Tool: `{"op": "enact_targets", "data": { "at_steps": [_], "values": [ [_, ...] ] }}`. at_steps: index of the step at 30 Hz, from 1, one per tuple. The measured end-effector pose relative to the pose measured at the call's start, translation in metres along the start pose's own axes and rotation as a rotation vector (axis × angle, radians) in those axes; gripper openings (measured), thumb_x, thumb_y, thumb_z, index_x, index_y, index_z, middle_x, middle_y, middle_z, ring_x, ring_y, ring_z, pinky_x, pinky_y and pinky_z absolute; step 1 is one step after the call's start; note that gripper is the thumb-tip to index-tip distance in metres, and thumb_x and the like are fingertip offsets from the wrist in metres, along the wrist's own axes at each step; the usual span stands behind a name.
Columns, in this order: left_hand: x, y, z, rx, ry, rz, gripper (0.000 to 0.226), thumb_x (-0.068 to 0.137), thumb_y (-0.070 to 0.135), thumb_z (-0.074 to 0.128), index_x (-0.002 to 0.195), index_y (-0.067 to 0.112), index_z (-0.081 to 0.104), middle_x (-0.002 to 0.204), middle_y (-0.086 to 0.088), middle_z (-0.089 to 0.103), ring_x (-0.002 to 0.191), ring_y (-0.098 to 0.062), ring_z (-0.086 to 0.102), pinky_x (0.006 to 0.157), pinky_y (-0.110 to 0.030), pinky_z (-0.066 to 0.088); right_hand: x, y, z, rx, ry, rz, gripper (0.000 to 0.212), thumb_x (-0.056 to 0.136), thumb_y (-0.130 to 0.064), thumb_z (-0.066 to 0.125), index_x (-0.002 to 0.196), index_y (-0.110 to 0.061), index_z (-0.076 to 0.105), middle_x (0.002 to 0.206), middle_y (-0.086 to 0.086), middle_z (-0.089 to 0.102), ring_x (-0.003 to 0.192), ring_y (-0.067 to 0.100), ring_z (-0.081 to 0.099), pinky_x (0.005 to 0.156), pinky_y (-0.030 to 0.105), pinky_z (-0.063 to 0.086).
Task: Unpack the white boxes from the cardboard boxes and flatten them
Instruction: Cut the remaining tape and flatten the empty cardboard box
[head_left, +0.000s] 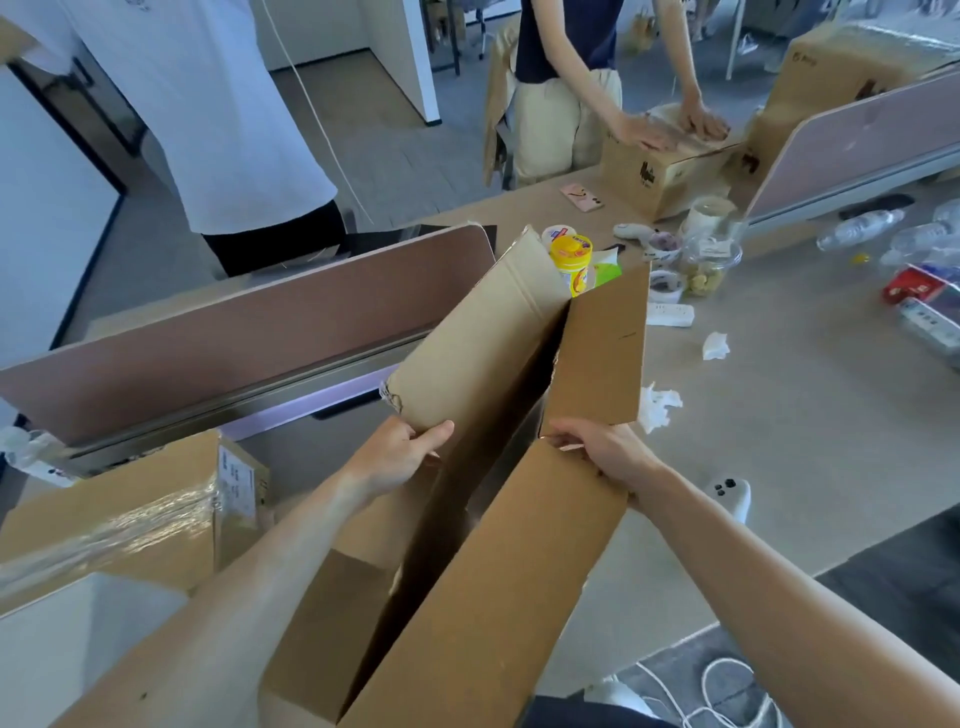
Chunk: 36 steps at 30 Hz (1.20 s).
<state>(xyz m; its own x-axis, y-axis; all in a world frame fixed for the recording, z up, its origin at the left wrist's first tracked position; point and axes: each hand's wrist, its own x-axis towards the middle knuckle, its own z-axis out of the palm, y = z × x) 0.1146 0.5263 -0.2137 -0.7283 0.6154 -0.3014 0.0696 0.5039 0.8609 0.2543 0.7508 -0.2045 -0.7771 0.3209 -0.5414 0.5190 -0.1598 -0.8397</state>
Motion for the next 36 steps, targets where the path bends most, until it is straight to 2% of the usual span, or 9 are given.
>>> {"op": "enact_targets", "data": {
  "at_steps": [7, 12, 15, 19, 23, 26, 29, 33, 36],
  "values": [
    [0.001, 0.006, 0.014, -0.105, -0.025, -0.046, 0.025, 0.097, 0.041, 0.059, 0.123, 0.040, 0.060, 0.118, 0.024, 0.067, 0.113, -0.011, 0.062, 0.099, -0.043, 0.053, -0.001, 0.010, 0.002, 0.285, -0.268, 0.093, 0.059, 0.070, -0.042, 0.075, 0.114, -0.003, 0.065, 0.105, 0.009, 0.062, 0.087, 0.030, 0.061, 0.076, 0.039, 0.052],
    [-0.004, 0.033, 0.013, -0.101, -0.095, -0.083, 0.035, 0.099, 0.053, 0.044, 0.133, 0.045, 0.044, 0.121, 0.031, 0.049, 0.096, -0.013, 0.066, 0.067, -0.010, 0.050, 0.005, 0.022, -0.002, 0.577, -0.579, -0.024, 0.069, 0.062, -0.038, 0.081, 0.122, -0.023, 0.053, 0.102, 0.017, 0.059, 0.079, 0.028, 0.061, 0.067, 0.034, 0.053],
    [-0.002, 0.037, 0.010, -0.004, -0.153, -0.141, 0.047, 0.092, 0.073, 0.039, 0.130, 0.048, 0.047, 0.127, 0.025, 0.055, 0.079, -0.004, 0.071, 0.092, -0.021, 0.047, 0.013, 0.029, -0.001, 0.641, -0.670, -0.068, 0.085, 0.074, -0.038, 0.076, 0.147, -0.043, 0.034, 0.125, 0.022, 0.049, 0.104, 0.040, 0.059, 0.088, 0.056, 0.051],
    [0.006, 0.025, 0.010, 0.107, -0.265, -0.203, 0.093, 0.072, 0.095, 0.034, 0.147, 0.041, 0.040, 0.144, 0.011, 0.051, 0.113, -0.013, 0.065, 0.112, -0.043, 0.036, 0.014, 0.035, 0.013, 0.607, -0.537, -0.083, 0.066, 0.088, -0.036, 0.059, 0.149, -0.036, 0.037, 0.123, 0.016, 0.053, 0.107, 0.041, 0.064, 0.092, 0.052, 0.052],
    [0.003, 0.034, 0.011, 0.029, -0.289, -0.189, 0.089, 0.076, 0.089, 0.043, 0.134, 0.024, 0.059, 0.128, -0.004, 0.065, 0.112, -0.026, 0.067, 0.109, -0.047, 0.042, 0.020, 0.046, 0.020, 0.639, -0.527, -0.110, 0.074, 0.083, -0.047, 0.067, 0.149, -0.034, 0.038, 0.139, 0.018, 0.046, 0.119, 0.045, 0.058, 0.101, 0.054, 0.048],
    [-0.001, 0.041, 0.007, 0.000, -0.308, -0.164, 0.106, 0.059, 0.094, 0.055, 0.131, 0.016, 0.060, 0.114, -0.007, 0.070, 0.104, -0.032, 0.067, 0.105, -0.045, 0.047, 0.025, 0.049, 0.026, 0.589, -0.516, -0.176, 0.065, 0.090, -0.031, 0.066, 0.149, -0.033, 0.039, 0.129, 0.023, 0.048, 0.116, 0.043, 0.058, 0.102, 0.051, 0.048],
    [-0.001, 0.050, 0.008, 0.001, -0.411, -0.113, 0.091, 0.057, 0.091, 0.059, 0.117, 0.023, 0.067, 0.095, 0.005, 0.072, 0.086, -0.012, 0.066, 0.086, -0.027, 0.051, 0.030, 0.045, 0.039, 0.433, -0.337, -0.279, 0.065, 0.086, -0.014, 0.075, 0.139, -0.039, 0.047, 0.107, 0.014, 0.047, 0.097, 0.027, 0.063, 0.093, 0.047, 0.055],
    [0.000, 0.064, 0.009, 0.052, -0.428, -0.078, 0.058, 0.082, 0.052, 0.072, 0.134, 0.031, 0.057, 0.130, 0.010, 0.065, 0.123, -0.008, 0.058, 0.105, -0.029, 0.042, 0.033, 0.031, 0.058, 0.391, -0.036, -0.337, 0.054, 0.081, -0.009, 0.079, 0.121, -0.030, 0.049, 0.095, 0.008, 0.041, 0.079, 0.019, 0.056, 0.069, 0.043, 0.061],
    [0.004, 0.072, 0.003, 0.188, -0.354, -0.045, 0.027, 0.091, 0.027, 0.069, 0.118, 0.024, 0.066, 0.112, 0.011, 0.072, 0.108, -0.009, 0.066, 0.094, -0.026, 0.050, 0.039, 0.031, 0.065, 0.344, 0.051, -0.356, 0.053, 0.078, -0.016, 0.082, 0.116, -0.029, 0.047, 0.092, 0.005, 0.042, 0.079, 0.020, 0.056, 0.065, 0.044, 0.062]
  ]
}}
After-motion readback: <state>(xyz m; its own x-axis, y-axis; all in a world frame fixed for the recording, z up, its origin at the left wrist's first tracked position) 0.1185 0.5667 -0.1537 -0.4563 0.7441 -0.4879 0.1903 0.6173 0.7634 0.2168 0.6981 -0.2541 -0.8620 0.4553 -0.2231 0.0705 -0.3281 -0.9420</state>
